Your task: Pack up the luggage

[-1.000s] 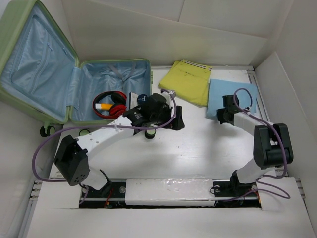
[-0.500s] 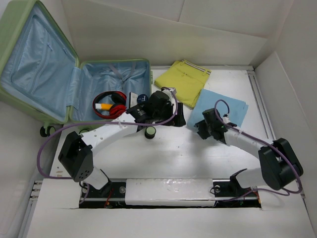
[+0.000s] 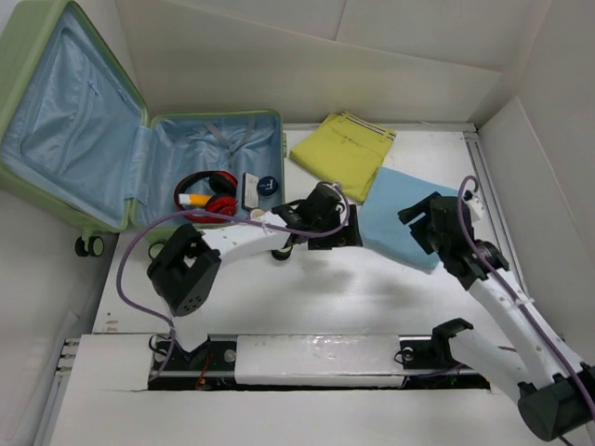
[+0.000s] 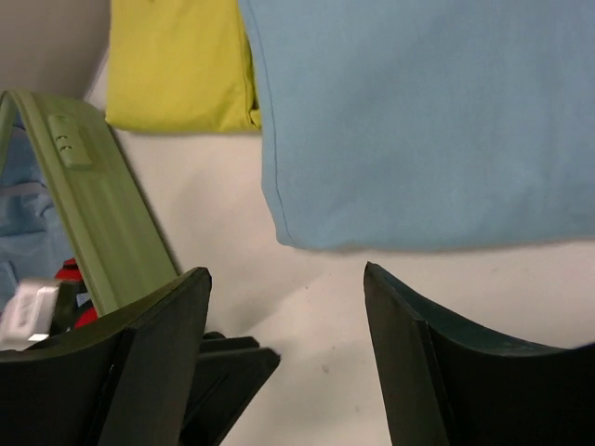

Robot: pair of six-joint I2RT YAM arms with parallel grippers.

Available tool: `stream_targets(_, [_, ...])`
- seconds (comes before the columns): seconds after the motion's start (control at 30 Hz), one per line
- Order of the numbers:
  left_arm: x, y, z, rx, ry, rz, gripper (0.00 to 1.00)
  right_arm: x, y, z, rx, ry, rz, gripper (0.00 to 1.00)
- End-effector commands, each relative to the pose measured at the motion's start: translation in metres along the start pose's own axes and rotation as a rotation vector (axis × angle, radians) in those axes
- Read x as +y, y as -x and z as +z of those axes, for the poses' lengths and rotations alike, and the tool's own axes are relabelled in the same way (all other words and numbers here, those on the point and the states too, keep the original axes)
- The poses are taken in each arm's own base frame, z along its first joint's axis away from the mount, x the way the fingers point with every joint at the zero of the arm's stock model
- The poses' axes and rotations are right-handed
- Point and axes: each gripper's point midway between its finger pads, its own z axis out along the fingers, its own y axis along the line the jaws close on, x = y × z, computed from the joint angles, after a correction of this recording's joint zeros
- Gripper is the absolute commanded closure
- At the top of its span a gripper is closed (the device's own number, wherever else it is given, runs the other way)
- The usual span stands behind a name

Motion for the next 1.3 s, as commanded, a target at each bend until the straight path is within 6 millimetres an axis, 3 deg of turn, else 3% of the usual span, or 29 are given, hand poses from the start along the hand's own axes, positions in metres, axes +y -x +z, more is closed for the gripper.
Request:
stream_targets(0.0, [-0.045, 0.025, 0.006, -0.094, -0.108, -0.099, 0.1, -0.008, 0.026, -0.029, -0.055, -0.016, -0.194, 0.27])
stream_targets(0.03, [-0.054, 0.024, 0.01, -0.09, -0.122, -0.111, 0.07, -0.002, 0.032, -0.038, -0.067, 0.003, -0.211, 0.27])
stream_targets(0.1, [-0.049, 0.016, 0.036, -0.06, -0.085, -0.172, 0.05, -0.004, 0.035, -0.053, -0.061, 0.02, -0.268, 0.27])
stream_targets(0.13, [-0.053, 0.02, 0.041, -0.061, -0.088, -0.193, 0.05, -0.001, 0.033, -0.058, -0.046, 0.045, -0.292, 0.27])
stream_targets(0.17, [-0.045, 0.004, 0.058, -0.019, -0.059, -0.211, 0.05, 0.0, 0.031, -0.062, -0.036, 0.069, -0.317, 0.27])
stream_targets(0.23, [-0.049, 0.001, 0.07, -0.016, -0.059, -0.279, 0.05, 0.0, 0.027, -0.07, -0.009, 0.095, -0.375, 0.27])
stream_targets(0.3, [-0.039, -0.005, 0.085, -0.007, -0.025, -0.338, 0.05, -0.001, 0.02, -0.079, 0.034, 0.127, -0.399, 0.27])
stream_targets(0.47, [-0.017, -0.009, 0.11, -0.041, 0.057, -0.473, 0.08, -0.005, 0.011, -0.096, 0.07, 0.196, -0.457, 0.27])
stream_targets(0.6, [-0.026, -0.001, 0.122, -0.069, 0.06, -0.562, 0.13, -0.01, 0.014, -0.109, 0.052, 0.213, -0.5, 0.27])
stream_targets(0.7, [-0.015, -0.005, 0.136, -0.082, 0.142, -0.608, 0.14, -0.007, 0.016, -0.118, 0.056, 0.24, -0.536, 0.27])
stream_targets(0.73, [-0.026, -0.004, 0.138, -0.079, 0.133, -0.617, 0.14, -0.003, 0.014, -0.122, 0.067, 0.265, -0.545, 0.27])
stream_targets(0.77, [-0.019, -0.008, 0.147, -0.07, 0.16, -0.636, 0.16, -0.002, 0.012, -0.124, 0.071, 0.282, -0.544, 0.27])
stream_targets(0.93, [-0.02, -0.016, 0.158, -0.089, 0.24, -0.725, 0.28, 0.01, 0.005, -0.137, 0.104, 0.38, -0.589, 0.27])
stream_targets(0.97, [-0.028, -0.008, 0.159, -0.102, 0.234, -0.736, 0.33, 0.016, 0.006, -0.141, 0.096, 0.401, -0.591, 0.27])
stream_targets(1.07, [-0.02, -0.003, 0.161, -0.142, 0.289, -0.754, 0.44, 0.024, 0.005, -0.155, 0.093, 0.463, -0.6, 0.27])
stream_targets(1.2, [-0.004, -0.004, 0.159, -0.173, 0.365, -0.748, 0.7, 0.026, 0.003, -0.165, 0.099, 0.499, -0.608, 0.27])
stream_targets(1.27, [0.008, 0.001, 0.157, -0.196, 0.399, -0.731, 0.96, 0.024, 0.004, -0.169, 0.093, 0.505, -0.62, 0.27])
